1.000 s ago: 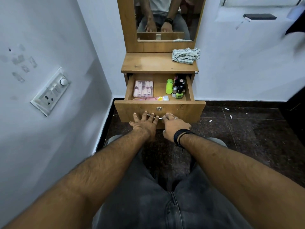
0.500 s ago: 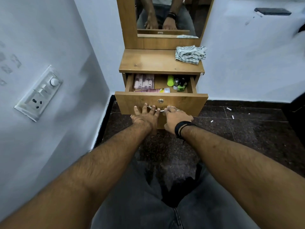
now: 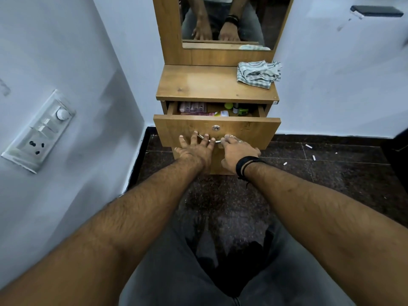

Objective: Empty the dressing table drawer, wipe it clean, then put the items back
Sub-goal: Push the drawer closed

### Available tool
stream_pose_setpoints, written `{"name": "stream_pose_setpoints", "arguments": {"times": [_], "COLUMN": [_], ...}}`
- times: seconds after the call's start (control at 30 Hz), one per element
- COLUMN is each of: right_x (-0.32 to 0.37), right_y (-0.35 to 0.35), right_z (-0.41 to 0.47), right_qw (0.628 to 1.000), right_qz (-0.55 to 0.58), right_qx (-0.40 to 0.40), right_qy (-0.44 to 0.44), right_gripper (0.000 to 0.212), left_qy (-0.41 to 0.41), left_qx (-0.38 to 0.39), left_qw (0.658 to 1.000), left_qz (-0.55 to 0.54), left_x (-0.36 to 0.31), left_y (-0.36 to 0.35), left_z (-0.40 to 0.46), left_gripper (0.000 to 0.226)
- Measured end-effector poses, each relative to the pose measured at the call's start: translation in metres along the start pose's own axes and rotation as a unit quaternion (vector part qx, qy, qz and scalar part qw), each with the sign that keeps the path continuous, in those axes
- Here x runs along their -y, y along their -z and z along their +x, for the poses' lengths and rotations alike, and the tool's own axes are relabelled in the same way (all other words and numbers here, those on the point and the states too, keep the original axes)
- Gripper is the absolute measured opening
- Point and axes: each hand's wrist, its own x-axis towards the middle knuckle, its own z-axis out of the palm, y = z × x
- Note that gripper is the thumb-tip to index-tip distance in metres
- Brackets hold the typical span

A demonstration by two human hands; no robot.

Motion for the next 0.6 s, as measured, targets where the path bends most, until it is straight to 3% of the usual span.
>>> {"name": "stream_pose_setpoints", "arguments": {"times": [0.4,0.6], "right_x": [-0.006,-0.010], "right_y": [0.016,0.012], "right_z": [0.035,0.050], "right_qw": [1.000,0.999], "right_qz": [0.023,0.027], "right_qx": [-0.005,-0.032], "right_qy": [0.001,-0.001], "right_gripper": [0.075,0.075], "left_qy": [0.008,0.004], "left_qx": [0.004,-0.003], "left_qw": [1.000,1.000], "left_qz": [-0.024,-0.002], "left_x": [0.009,0.005], "left_y": [0.018,0.033], "left_z": [0.042,0.041], "left_gripper": [0.116,0.106]}}
